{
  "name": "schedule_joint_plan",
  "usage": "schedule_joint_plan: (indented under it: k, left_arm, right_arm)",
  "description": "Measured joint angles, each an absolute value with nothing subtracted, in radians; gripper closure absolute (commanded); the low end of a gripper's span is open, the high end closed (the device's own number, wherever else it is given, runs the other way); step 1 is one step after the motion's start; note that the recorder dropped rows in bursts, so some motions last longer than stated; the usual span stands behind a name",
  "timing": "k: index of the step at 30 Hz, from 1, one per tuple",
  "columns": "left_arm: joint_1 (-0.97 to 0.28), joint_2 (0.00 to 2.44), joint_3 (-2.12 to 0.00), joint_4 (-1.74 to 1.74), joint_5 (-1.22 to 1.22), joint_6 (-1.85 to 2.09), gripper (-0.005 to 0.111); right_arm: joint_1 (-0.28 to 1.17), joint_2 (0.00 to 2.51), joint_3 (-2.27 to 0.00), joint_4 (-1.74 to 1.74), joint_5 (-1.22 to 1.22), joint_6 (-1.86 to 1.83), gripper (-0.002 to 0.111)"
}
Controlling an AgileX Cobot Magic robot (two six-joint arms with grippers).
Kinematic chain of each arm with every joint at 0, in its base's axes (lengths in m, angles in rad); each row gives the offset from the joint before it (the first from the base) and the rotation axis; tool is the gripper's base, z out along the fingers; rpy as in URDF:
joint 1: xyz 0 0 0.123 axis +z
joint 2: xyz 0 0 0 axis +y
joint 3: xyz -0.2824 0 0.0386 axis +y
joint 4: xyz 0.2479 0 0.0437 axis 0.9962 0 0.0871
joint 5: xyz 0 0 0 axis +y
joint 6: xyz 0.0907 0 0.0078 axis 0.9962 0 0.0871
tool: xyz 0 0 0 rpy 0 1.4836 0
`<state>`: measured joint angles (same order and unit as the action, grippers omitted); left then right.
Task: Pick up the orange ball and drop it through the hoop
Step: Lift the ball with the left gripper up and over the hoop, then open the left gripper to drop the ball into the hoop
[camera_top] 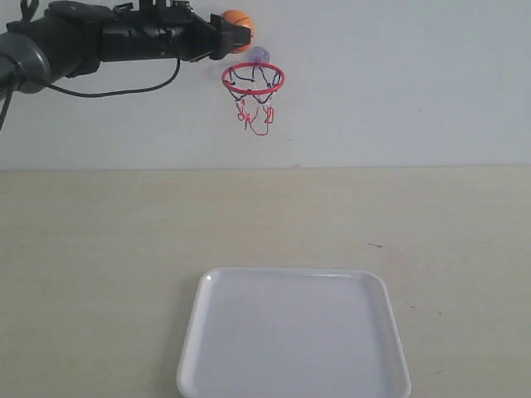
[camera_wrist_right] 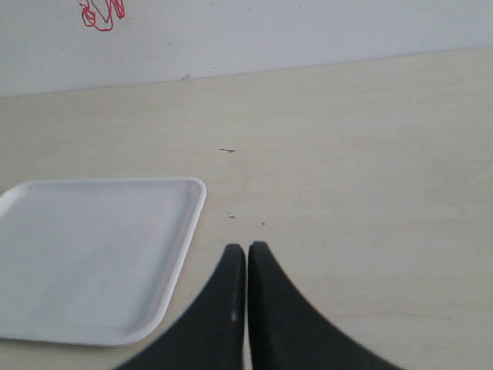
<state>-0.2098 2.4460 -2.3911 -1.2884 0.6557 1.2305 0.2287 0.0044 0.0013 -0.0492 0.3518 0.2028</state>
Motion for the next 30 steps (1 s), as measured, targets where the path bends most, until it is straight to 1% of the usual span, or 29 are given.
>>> schedule_joint_plan:
  k: [9, 11, 12, 13, 14, 15, 16, 18, 21, 27, 30]
  left_arm:
    - [-0.210, 2.488, -2.391, -1.404, 0.615, 1.249, 0.102]
    - [-0.210, 2.488, -2.391, -1.410, 0.622, 1.260, 0.093]
    - [-0.210, 2.488, -2.391, -1.417, 0.630, 1.266, 0.084]
    - [-0.210, 2.488, -2.391, -1.426, 0.648, 1.282, 0.079]
    - [-0.210, 2.488, -2.391, -1.428, 0.652, 1.289, 0.069]
    - [-0.210, 2.488, -2.391, -1.432, 0.665, 1.301, 0.063]
    - [-0.210, 2.488, -2.391, -1.432, 0.667, 1.303, 0.054]
    - [-0.210, 2.488, -2.391, -1.437, 0.669, 1.319, 0.046]
    - [-0.210, 2.488, -2.391, -1.446, 0.673, 1.362, 0.039]
    - [-0.210, 2.488, -2.391, -1.453, 0.674, 1.392, 0.029]
    - [-0.210, 2.488, -2.391, -1.458, 0.668, 1.397, 0.027]
  right_arm:
    - [0.229, 0.004, 0.001, -0.049, 0.352, 0.203, 0.108]
    - [0.229, 0.004, 0.001, -0.049, 0.352, 0.203, 0.108]
    - [0.229, 0.004, 0.001, -0.049, 0.352, 0.203, 0.108]
    - [0.229, 0.004, 0.001, -0.049, 0.352, 0.203, 0.108]
    - [0.229, 0.004, 0.001, -0.049, 0.352, 0.203, 0.108]
    - [0.229, 0.004, 0.001, -0.049, 0.352, 0.203, 0.108]
    - [0.229, 0.004, 0.001, -0.049, 0.352, 0.203, 0.108]
    - [0.229, 0.004, 0.001, -0.049, 0.352, 0.203, 0.108]
    - [0.229, 0.004, 0.001, -0.049, 0.352, 0.203, 0.108]
    - [0.229, 0.004, 0.001, -0.049, 0.352, 0.203, 0.108]
    - [0.229, 0.004, 0.001, -0.049, 0.352, 0.203, 0.108]
